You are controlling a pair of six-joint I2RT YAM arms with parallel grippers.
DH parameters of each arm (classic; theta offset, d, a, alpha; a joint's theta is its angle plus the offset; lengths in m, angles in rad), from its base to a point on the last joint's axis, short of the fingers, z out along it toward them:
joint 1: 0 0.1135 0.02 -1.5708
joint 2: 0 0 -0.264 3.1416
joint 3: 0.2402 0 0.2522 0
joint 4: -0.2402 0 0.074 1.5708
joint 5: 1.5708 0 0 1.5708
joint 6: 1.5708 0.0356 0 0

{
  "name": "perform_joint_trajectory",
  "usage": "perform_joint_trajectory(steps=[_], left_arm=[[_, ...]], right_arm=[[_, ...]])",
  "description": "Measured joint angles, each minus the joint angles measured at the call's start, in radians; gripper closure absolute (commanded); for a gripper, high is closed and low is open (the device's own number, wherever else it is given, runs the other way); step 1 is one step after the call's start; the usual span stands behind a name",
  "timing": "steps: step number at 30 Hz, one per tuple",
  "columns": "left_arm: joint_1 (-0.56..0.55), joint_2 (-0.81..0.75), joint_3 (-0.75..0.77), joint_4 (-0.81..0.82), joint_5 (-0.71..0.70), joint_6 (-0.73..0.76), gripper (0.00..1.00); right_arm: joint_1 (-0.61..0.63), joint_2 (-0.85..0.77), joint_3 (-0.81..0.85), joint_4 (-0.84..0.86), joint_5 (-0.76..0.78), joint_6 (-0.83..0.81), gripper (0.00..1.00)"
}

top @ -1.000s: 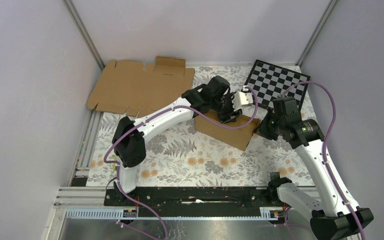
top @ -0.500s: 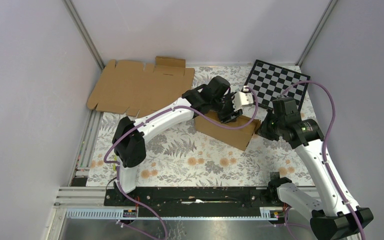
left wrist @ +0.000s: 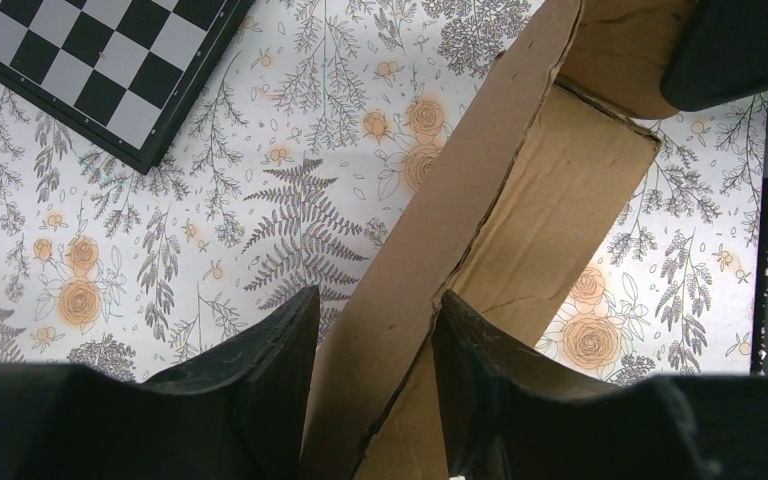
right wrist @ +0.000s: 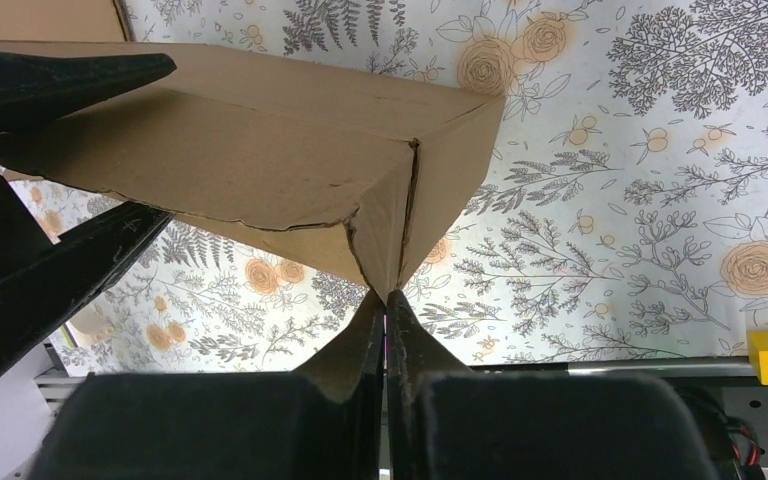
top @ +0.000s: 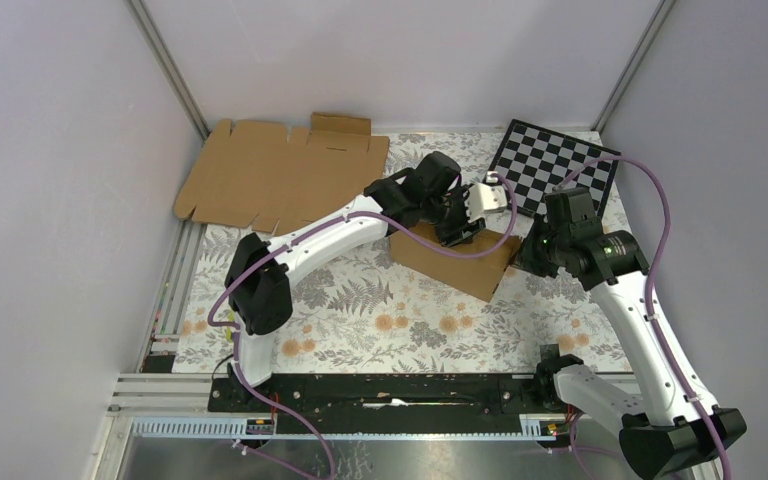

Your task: Fold the paper box

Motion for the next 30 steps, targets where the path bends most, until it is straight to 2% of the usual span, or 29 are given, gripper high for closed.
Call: perform_joint_trajectory(steps=[10,25,30], left_arm=[[0.0,0.002,0.001,0.0,0.0,0.0,0.56],[0.0,0.006,0.003,0.008,-0.012,0.0,0.55],[0.0,0.006,0.003,0.008,-0.016,-0.002,0.47]], right_arm=[[0.0,0.005,-0.008,0.008,-0.01,0.009,1.0],[0.0,-0.039,-0.122,0.104,-0.018,0.023,1.0],[0.001,-0.042,-0.133,0.112,0.014,0.006,1.0]])
